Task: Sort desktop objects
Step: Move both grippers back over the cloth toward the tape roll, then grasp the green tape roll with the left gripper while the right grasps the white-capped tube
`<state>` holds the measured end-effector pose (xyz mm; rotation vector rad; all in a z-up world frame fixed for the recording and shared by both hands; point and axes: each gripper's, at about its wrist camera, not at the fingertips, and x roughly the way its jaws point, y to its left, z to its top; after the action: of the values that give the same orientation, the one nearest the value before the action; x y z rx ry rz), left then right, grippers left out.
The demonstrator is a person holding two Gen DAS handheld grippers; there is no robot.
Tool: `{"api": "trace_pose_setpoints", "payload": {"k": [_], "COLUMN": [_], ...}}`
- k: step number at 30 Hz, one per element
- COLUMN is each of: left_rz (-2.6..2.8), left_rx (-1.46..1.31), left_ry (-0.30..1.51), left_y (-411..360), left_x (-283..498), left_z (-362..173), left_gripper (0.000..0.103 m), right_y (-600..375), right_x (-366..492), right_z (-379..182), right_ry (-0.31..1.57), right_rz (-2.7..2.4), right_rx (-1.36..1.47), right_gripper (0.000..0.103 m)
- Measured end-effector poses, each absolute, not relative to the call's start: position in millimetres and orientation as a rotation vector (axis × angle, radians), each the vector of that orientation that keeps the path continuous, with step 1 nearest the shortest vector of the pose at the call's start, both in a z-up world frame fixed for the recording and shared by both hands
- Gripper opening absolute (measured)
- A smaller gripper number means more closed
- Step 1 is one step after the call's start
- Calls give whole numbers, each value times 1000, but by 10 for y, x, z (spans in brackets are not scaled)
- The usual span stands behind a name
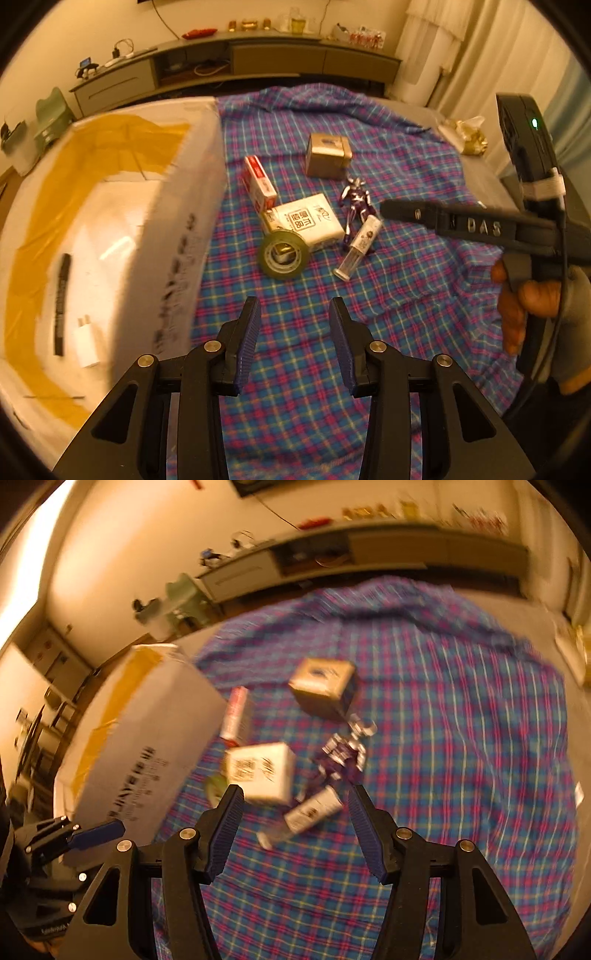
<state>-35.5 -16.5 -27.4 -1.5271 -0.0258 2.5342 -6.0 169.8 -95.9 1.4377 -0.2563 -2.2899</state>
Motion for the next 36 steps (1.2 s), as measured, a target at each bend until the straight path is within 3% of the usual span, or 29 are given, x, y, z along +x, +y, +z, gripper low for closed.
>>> {"api": "trace_pose_setpoints", "payload": {"k": [6,11,13,14,20,25,36], "left_rz": [2547,2556,2573,2575,2566,2525,2571], "left_rx": [-1544,-1528,-1531,-1529,-1526,-1515,-1501], "left_ry": [-158,-190,-198,-222,-301,-342,-207], "left_y": [-164,-132,-126,-128,-184,-262,-306], "left_x": [-659,-789,-849,-885,-968,-911,-747], "left_z": [-636,-814,-854,-876,-960,-945,-947], "left_gripper": [41,41,44,45,49,47,49], "right_y": [1755,1607,1506,1478,1447,1492,1377], "right_x": [-168,-255,-273,-272,-246,-175,73], "right_z": [-1400,-1443,-1429,-1442,-1404,-1342,-1173], "right_ry": [-404,-299,-256,-242,-190,-197,-101], "right_rz": [-2204,-2239,-2221,-2214,-2207,-2174,-2152], "right_rx": [1556,1514,1510,1511,1473,1447,1381], "right_gripper": [61,63,46,32,21,17,16]}}
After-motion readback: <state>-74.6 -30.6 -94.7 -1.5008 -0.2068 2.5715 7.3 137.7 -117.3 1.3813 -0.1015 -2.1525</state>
